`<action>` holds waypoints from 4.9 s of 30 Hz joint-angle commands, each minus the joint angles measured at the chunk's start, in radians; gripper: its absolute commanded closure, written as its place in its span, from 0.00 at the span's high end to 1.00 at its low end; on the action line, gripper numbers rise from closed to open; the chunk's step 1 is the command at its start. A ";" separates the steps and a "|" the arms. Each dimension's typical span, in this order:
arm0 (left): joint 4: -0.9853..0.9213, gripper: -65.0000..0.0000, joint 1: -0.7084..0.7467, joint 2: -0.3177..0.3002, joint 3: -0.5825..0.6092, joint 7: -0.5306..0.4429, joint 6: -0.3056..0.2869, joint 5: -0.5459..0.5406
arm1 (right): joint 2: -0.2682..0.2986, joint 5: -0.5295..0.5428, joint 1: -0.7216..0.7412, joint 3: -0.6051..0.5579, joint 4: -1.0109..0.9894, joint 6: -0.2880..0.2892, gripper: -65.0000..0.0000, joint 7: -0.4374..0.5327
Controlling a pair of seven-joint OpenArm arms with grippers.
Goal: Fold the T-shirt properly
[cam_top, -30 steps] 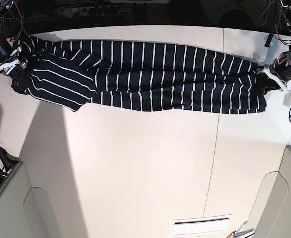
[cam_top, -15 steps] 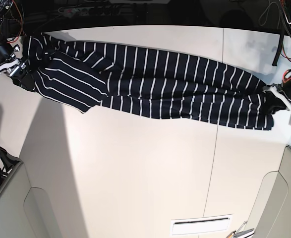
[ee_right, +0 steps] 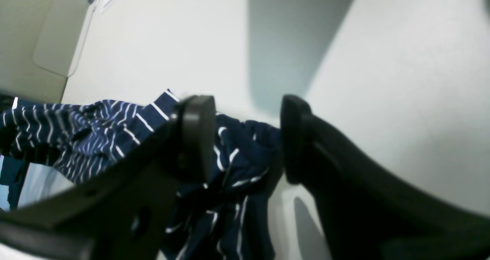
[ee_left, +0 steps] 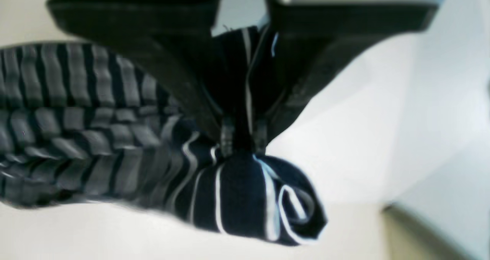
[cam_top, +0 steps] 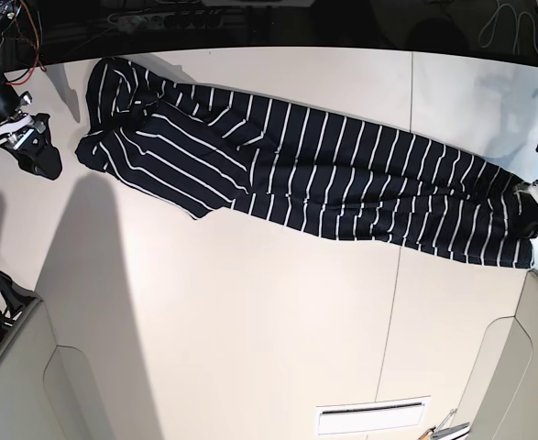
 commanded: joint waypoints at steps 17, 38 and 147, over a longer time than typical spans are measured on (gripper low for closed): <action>0.457 0.00 0.139 0.057 0.215 0.025 -0.008 -0.222 | 0.016 -0.038 0.005 0.008 0.021 0.011 0.59 0.045; 0.326 0.00 0.088 0.404 0.464 -0.047 -0.002 0.027 | -0.057 0.005 -0.084 0.006 0.020 0.006 0.64 -0.014; 0.258 0.55 0.137 0.410 0.239 0.110 0.077 -0.071 | 0.207 0.009 0.090 0.019 -0.035 0.003 0.00 -0.033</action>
